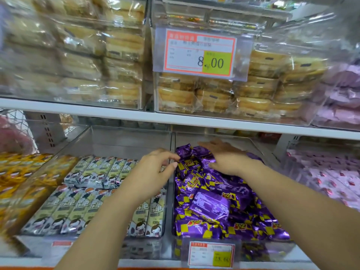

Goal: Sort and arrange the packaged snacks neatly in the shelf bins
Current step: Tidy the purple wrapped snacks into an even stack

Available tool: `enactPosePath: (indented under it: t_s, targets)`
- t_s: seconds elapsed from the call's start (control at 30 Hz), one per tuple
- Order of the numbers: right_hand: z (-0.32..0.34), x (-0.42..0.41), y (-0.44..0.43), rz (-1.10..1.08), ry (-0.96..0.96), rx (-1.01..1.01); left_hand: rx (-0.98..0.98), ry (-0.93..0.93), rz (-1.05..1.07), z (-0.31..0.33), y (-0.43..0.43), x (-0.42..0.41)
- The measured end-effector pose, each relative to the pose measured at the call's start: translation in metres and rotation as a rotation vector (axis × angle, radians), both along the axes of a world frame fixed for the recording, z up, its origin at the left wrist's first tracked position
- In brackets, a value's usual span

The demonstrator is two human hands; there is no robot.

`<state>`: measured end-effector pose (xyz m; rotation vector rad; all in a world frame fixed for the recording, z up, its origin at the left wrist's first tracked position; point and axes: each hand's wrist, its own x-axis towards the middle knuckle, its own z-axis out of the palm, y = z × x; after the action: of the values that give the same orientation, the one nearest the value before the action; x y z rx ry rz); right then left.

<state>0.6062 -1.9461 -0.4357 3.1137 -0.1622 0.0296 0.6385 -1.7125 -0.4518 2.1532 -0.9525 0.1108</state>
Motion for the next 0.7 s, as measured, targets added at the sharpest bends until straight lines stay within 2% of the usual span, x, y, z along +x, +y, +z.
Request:
enactPosePath:
  t_s: [0.17,0.4,0.53,0.7]
  targets:
    - [-0.004,0.01,0.0,-0.016,0.043,0.02,0.003,0.009,-0.015,0.001,0.001,0.001]
    - [0.004,-0.005,0.001,-0.035,-0.155,0.177,0.017,-0.017,-0.019,-0.002,0.0,0.003]
    - [0.016,-0.033,0.012,0.034,-0.341,0.26,0.009,-0.089,-0.002,0.0,-0.002,0.0]
    - [0.03,-0.068,0.045,0.229,-0.316,0.426,-0.122,-0.059,-0.117,0.009,-0.008,-0.013]
